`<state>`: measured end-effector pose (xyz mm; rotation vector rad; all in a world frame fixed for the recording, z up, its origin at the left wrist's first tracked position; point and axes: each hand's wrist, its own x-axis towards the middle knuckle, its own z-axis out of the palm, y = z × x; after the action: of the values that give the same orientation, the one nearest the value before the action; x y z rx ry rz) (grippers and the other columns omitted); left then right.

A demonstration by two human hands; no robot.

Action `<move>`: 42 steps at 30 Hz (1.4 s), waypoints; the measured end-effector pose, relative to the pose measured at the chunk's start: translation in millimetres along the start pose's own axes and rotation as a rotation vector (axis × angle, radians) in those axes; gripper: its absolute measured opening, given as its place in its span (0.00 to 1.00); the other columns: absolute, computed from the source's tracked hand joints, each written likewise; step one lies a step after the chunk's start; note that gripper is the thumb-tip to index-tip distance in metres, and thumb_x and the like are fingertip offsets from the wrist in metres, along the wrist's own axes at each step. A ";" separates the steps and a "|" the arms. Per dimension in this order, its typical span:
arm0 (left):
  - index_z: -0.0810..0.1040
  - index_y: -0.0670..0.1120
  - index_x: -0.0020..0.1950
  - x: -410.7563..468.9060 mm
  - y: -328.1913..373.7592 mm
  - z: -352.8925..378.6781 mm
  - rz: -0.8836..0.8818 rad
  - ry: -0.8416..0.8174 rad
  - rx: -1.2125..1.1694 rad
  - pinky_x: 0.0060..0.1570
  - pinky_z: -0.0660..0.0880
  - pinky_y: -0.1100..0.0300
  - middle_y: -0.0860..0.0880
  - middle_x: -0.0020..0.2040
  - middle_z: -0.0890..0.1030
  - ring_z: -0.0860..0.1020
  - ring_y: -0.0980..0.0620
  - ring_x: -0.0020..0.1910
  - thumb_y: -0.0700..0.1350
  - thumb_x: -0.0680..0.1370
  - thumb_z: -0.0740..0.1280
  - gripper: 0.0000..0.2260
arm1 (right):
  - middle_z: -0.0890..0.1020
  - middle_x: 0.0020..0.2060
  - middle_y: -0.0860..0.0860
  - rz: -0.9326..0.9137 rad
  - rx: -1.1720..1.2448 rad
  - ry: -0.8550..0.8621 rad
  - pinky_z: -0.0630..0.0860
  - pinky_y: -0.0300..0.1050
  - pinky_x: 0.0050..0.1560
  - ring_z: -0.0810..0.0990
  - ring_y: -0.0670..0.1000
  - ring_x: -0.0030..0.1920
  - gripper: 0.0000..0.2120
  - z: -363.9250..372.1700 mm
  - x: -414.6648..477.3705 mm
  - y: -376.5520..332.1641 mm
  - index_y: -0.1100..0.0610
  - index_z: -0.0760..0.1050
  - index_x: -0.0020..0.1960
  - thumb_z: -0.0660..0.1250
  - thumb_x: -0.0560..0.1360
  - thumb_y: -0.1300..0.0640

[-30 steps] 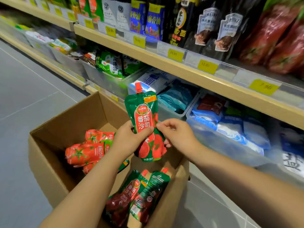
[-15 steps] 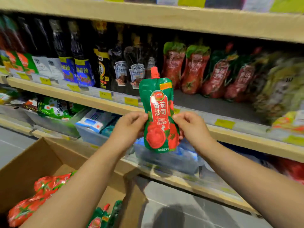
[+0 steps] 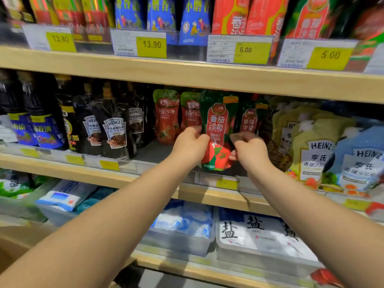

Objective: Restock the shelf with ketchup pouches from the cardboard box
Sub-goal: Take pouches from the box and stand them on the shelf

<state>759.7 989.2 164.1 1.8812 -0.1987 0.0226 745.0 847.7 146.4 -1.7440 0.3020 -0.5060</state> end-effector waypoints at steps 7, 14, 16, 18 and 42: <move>0.64 0.43 0.71 5.7 -13.0 35.9 -0.093 -0.085 0.087 0.42 0.75 0.56 0.53 0.38 0.73 0.73 0.55 0.35 0.45 0.78 0.60 0.21 | 0.78 0.36 0.50 0.052 -0.017 0.010 0.81 0.47 0.41 0.80 0.49 0.34 0.08 -12.2 14.4 32.3 0.52 0.73 0.40 0.61 0.77 0.60; 0.62 0.48 0.74 -1.6 -23.1 37.2 -0.020 -0.130 0.347 0.50 0.72 0.58 0.45 0.66 0.73 0.76 0.46 0.58 0.49 0.75 0.62 0.27 | 0.79 0.48 0.57 0.046 -0.181 0.041 0.80 0.53 0.47 0.81 0.56 0.44 0.04 -22.9 6.4 37.5 0.55 0.72 0.50 0.62 0.76 0.60; 0.67 0.47 0.70 -4.4 -24.5 38.5 -0.011 -0.132 0.406 0.56 0.74 0.55 0.47 0.64 0.76 0.76 0.47 0.58 0.50 0.74 0.62 0.25 | 0.78 0.40 0.54 0.022 -0.296 0.059 0.77 0.50 0.45 0.80 0.56 0.42 0.09 -24.0 0.9 34.5 0.59 0.72 0.53 0.61 0.74 0.58; 0.72 0.46 0.64 -4.0 -25.1 41.0 0.008 -0.121 0.430 0.55 0.75 0.54 0.48 0.60 0.79 0.77 0.47 0.56 0.49 0.74 0.63 0.19 | 0.77 0.40 0.52 0.001 -0.367 0.023 0.74 0.47 0.42 0.78 0.53 0.41 0.13 -22.2 -4.6 31.6 0.59 0.73 0.57 0.60 0.74 0.57; 0.72 0.40 0.64 50.0 -3.7 118.0 -0.007 -0.356 0.378 0.59 0.72 0.56 0.40 0.63 0.76 0.75 0.42 0.61 0.41 0.77 0.61 0.16 | 0.71 0.65 0.62 0.247 -0.285 0.207 0.66 0.47 0.57 0.71 0.62 0.62 0.20 -37.2 25.6 40.6 0.57 0.65 0.68 0.50 0.80 0.49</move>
<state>799.6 872.4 129.1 2.2535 -0.4569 -0.3002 751.9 794.5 117.9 -1.8973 0.7574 -0.4806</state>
